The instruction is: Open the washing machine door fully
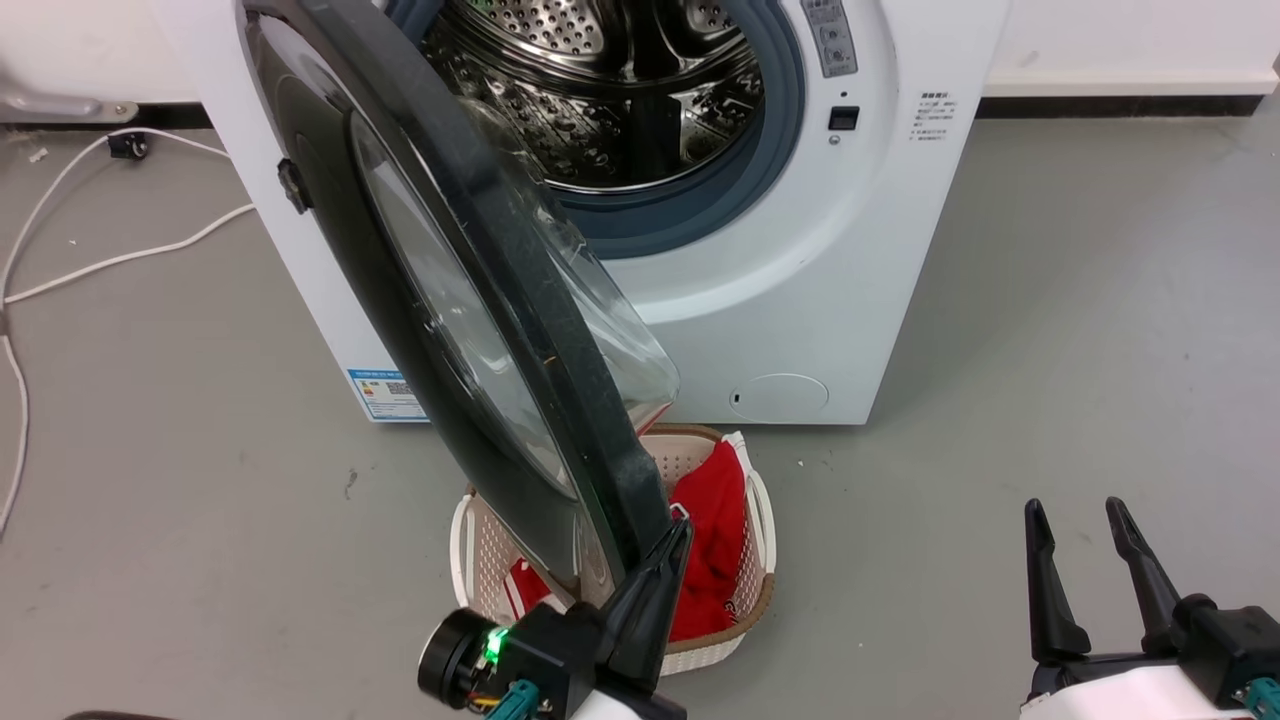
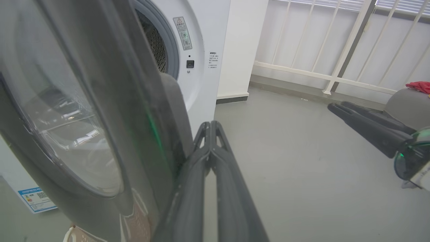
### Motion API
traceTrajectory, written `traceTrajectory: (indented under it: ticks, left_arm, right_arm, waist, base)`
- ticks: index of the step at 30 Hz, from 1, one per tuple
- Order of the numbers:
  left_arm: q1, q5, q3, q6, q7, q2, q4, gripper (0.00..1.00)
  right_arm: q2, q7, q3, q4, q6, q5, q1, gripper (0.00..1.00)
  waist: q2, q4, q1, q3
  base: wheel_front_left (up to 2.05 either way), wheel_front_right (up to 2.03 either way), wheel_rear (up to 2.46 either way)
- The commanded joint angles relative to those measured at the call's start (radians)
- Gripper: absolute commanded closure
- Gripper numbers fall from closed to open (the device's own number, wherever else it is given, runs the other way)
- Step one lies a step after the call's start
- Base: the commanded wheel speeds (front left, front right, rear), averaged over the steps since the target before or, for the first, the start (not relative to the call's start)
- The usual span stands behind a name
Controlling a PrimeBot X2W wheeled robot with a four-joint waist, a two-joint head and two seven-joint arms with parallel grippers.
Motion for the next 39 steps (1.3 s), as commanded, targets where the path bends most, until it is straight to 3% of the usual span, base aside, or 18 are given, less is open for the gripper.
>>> traceTrajectory:
  ticks: [1,21,31,39]
  left_arm:
    - [0.014,-0.004,0.017,0.014,0.004,0.013,0.001,1.00]
    - [0.086,-0.018,0.090,0.097,0.006,0.071,-0.026,1.00]
    - [0.155,-0.031,0.136,0.155,0.009,0.098,-0.081,1.00]
    - [0.157,-0.071,0.208,0.171,-0.015,0.125,-0.076,1.00]
  right_arm:
    - [0.003,-0.005,0.001,0.000,-0.001,0.005,0.002,0.00]
    - [0.003,-0.004,-0.005,-0.001,-0.001,0.013,0.038,0.00]
    - [0.003,-0.003,-0.014,-0.015,-0.001,0.017,0.043,0.00]
    - [0.003,-0.003,-0.012,-0.022,-0.001,0.019,0.032,0.00]
  waist:
    - [-0.0001,0.005,0.0000,-0.006]
    - [-0.0001,0.064,0.0000,-0.047]
    - [-0.0001,0.168,0.0000,-0.047]
    - [-0.0001,0.243,0.0000,-0.039]
  base:
    - [0.00,0.00,0.00]
    - [0.00,0.00,0.00]
    - [0.00,0.00,0.00]
    - [0.00,0.00,0.00]
